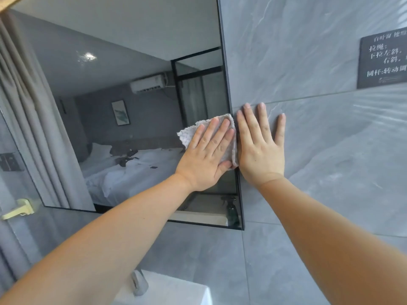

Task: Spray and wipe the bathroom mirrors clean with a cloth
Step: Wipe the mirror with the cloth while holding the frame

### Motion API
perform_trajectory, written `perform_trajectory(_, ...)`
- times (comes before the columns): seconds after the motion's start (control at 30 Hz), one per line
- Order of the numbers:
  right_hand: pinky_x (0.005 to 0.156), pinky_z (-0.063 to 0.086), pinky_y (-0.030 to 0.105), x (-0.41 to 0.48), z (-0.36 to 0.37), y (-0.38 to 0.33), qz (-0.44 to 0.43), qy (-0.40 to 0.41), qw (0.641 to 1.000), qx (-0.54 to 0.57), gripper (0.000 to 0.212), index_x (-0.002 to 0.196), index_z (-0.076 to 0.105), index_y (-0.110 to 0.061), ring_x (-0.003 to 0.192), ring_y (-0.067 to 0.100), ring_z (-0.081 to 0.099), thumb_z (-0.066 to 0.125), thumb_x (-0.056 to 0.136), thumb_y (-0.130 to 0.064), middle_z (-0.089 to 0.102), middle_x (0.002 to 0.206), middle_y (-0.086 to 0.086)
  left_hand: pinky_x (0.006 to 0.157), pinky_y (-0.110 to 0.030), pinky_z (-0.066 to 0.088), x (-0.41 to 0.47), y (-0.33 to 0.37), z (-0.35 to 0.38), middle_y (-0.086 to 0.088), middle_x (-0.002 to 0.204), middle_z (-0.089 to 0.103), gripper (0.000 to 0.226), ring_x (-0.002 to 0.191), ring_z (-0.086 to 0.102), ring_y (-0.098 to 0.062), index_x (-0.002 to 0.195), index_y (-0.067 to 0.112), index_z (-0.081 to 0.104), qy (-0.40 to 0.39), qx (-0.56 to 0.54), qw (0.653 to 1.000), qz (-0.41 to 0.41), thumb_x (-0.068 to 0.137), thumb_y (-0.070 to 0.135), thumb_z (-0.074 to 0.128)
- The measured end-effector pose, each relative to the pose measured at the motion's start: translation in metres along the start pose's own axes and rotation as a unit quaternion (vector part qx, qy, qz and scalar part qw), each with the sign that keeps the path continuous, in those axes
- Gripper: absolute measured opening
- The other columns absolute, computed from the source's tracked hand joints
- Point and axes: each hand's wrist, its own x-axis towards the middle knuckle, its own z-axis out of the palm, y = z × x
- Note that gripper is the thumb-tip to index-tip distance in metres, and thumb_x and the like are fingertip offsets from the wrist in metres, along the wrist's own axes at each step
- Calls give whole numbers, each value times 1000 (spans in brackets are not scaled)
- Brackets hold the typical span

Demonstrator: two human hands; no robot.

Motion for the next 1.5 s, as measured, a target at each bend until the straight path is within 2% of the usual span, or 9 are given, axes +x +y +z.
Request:
perform_trajectory(0.47, 123, 17, 67, -71, 3, -8, -3, -6, 1000, -7, 50, 157, 41, -5, 155, 29, 32, 42, 109, -17, 37, 165, 12, 128, -52, 8, -69, 42, 38, -7, 171, 4, 79, 158, 3, -32, 163, 10, 5, -3, -9, 999, 47, 107, 54, 38)
perform_trajectory(0.67, 126, 6, 63, -111, 6, -6, -49, -46, 997, -22, 55, 160, 33, -2, 157, 28, 25, 42, 108, -20, 29, 168, 11, 128, -52, 4, -107, 84, 62, -8, 172, -7, 78, 158, -1, -31, 163, 10, 11, 7, -25, 1000, 14, 106, 53, 40)
perform_trajectory(0.93, 128, 6, 57, -129, 16, -5, -55, -28, 996, -65, 61, 162, 30, -7, 157, 24, 21, 37, 103, -20, 26, 169, 5, 128, -47, 10, -132, 83, 80, -3, 172, -1, 75, 159, 3, -25, 163, 17, 16, 23, 1, 994, 104, 105, 58, 39)
perform_trajectory(1.07, 128, 9, 56, -130, 17, -6, -53, -9, 997, -63, 65, 162, 31, -8, 156, 23, 26, 38, 97, -8, 30, 168, 3, 128, -51, -1, -155, 65, 81, -7, 170, -14, 73, 158, -8, -30, 163, 12, -4, -8, -36, 997, -72, 107, 51, 24)
perform_trajectory(1.2, 127, 10, 57, -131, 18, -7, -56, -5, 996, -70, 69, 162, 30, -8, 155, 24, 26, 39, 94, -6, 31, 168, 4, 128, -48, 0, -175, 32, 81, -27, 167, 2, 72, 157, 2, -37, 159, -7, 7, 22, -157, 871, -465, 106, 41, 20)
perform_trajectory(1.3, 127, 11, 57, -131, 18, -8, -59, -1, 996, -72, 69, 162, 31, -8, 155, 24, 28, 39, 93, -6, 32, 168, 4, 126, -35, -3, -166, -10, 76, -18, 170, -5, 61, 159, -1, -27, 160, -1, 2, 92, -250, 640, -721, 112, 31, 20)
perform_trajectory(1.4, 127, 12, 57, -130, 17, -8, -61, -5, 995, -72, 71, 162, 32, -8, 155, 25, 29, 42, 92, -7, 32, 168, 4, 124, -30, 1, -161, -53, 79, -8, 172, 6, 60, 158, 6, -19, 163, 8, 12, 150, -262, 426, -853, 112, 39, 23)
perform_trajectory(1.47, 127, 13, 57, -130, 17, -8, -61, -4, 995, -75, 71, 162, 32, -8, 155, 25, 29, 43, 91, -7, 32, 168, 4, 126, -33, 1, -157, -63, 79, -4, 172, 8, 62, 158, 6, -19, 164, 14, 15, 136, -261, 391, -872, 111, 46, 23)
perform_trajectory(1.5, 127, 13, 57, -130, 17, -9, -60, -4, 995, -77, 72, 162, 32, -8, 155, 25, 29, 42, 91, -7, 32, 168, 4, 126, -36, 1, -151, -59, 77, -3, 172, 4, 63, 159, 4, -20, 164, 16, 12, 121, -262, 409, -866, 111, 47, 22)
